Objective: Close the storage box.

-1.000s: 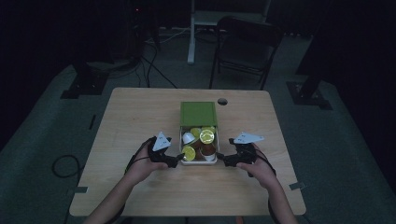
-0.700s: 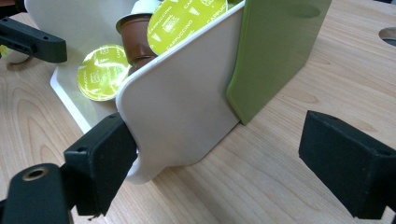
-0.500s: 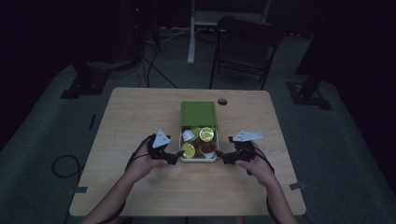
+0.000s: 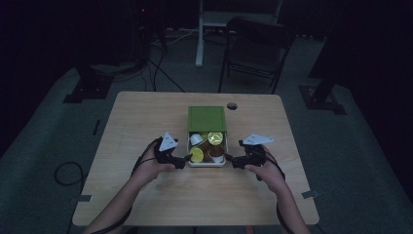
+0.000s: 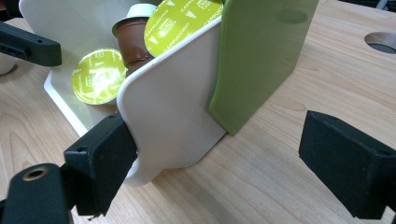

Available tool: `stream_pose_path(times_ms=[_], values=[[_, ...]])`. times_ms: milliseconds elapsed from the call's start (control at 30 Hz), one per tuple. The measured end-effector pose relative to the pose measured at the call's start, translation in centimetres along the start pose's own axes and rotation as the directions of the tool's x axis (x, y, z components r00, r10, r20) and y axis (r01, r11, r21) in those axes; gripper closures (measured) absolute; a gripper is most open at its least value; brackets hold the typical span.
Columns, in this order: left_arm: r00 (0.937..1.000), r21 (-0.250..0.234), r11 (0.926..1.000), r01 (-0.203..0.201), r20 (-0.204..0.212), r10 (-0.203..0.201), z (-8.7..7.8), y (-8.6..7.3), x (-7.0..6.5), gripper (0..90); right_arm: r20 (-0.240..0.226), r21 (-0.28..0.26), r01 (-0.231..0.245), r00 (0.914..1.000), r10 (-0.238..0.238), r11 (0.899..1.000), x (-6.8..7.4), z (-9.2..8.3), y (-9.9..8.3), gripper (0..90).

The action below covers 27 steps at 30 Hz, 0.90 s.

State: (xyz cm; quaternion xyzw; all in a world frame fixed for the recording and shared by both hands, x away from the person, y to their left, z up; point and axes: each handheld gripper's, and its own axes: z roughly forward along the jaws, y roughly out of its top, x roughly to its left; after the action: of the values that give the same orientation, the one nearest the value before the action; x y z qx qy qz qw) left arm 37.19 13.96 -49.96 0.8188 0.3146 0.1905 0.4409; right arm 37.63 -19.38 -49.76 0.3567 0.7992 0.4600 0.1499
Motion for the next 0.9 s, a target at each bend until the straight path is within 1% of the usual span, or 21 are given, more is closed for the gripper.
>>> stream_pose_path(times_ms=[233,400,467,633,900], values=[[0.9998,0.006,0.9998,-0.017,-0.010,0.017,0.15,0.50,0.14,15.0,0.009,-0.007,-0.010,0.9999,0.010,1.000,-0.34,0.18,0.32,11.3],[0.9998,0.006,0.9999,-0.015,-0.013,0.015,0.32,0.61,0.30,15.0,0.015,-0.009,-0.020,0.9997,0.020,1.000,-0.53,0.33,0.42,11.3],[0.9998,0.004,0.9999,-0.010,-0.015,0.010,0.42,0.65,0.37,15.1,0.020,-0.012,-0.015,0.9997,0.016,1.000,-0.59,0.41,0.50,11.3],[0.9997,0.005,0.9999,-0.009,-0.021,0.009,0.62,0.79,0.62,15.0,0.026,-0.015,-0.028,0.9992,0.029,0.999,-0.81,0.63,0.60,11.3],[0.9996,0.004,1.0000,-0.004,-0.027,0.004,0.90,0.92,0.95,15.0,0.032,-0.013,-0.029,0.9990,0.030,0.999,-1.03,0.95,0.87,11.3]])
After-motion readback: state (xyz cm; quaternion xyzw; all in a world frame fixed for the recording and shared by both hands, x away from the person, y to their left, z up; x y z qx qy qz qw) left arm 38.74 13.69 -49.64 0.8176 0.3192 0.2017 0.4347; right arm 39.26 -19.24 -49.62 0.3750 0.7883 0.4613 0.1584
